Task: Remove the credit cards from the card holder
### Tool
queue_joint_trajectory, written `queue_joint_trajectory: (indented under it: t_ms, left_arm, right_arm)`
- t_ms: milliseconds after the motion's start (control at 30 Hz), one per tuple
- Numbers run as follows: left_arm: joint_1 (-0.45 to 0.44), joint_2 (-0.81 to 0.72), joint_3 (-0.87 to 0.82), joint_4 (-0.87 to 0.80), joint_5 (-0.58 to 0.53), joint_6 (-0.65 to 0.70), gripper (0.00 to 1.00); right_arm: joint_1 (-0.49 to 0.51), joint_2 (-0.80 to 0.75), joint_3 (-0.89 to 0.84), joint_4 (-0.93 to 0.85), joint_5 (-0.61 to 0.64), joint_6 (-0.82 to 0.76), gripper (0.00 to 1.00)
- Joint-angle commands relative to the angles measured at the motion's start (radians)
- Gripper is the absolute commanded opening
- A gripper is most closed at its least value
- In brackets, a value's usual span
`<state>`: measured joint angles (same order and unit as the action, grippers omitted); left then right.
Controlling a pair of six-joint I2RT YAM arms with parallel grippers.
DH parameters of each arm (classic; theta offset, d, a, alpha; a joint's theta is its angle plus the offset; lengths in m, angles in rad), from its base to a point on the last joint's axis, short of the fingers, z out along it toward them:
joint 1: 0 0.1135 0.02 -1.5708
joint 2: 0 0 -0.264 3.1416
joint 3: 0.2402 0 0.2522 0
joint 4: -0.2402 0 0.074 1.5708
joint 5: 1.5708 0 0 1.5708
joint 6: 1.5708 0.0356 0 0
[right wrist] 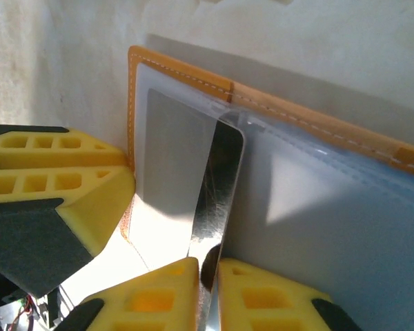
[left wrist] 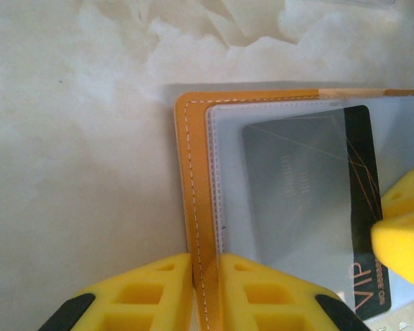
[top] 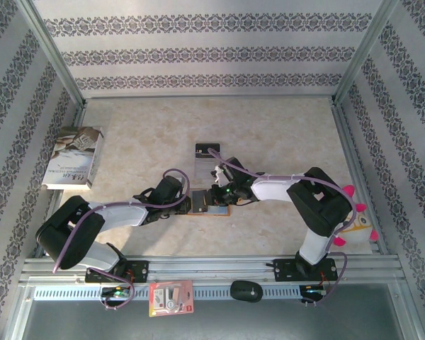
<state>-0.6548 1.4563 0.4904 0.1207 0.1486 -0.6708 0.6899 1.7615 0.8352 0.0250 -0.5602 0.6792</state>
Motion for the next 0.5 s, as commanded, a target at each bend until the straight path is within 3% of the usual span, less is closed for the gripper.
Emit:
queue_joint_trajectory:
  t_ms: [0, 133, 467]
  left_arm:
    - [-0.044, 0.078, -0.033, -0.072, 0.143, -0.008, 0.17]
    - [-0.043, 0.068, -0.041, -0.073, 0.140, -0.014, 0.17]
    - [-0.043, 0.059, -0.042, -0.075, 0.142, -0.016, 0.17]
  right_arm:
    - [0.004, -0.004, 0.009, -0.025, 0.036, -0.011, 0.08]
    - [-0.010, -0.046, -0.020, -0.050, 0.091, -0.013, 0.00]
    - [-0.048, -0.200, -0.104, -0.148, 0.190, -0.039, 0.00]
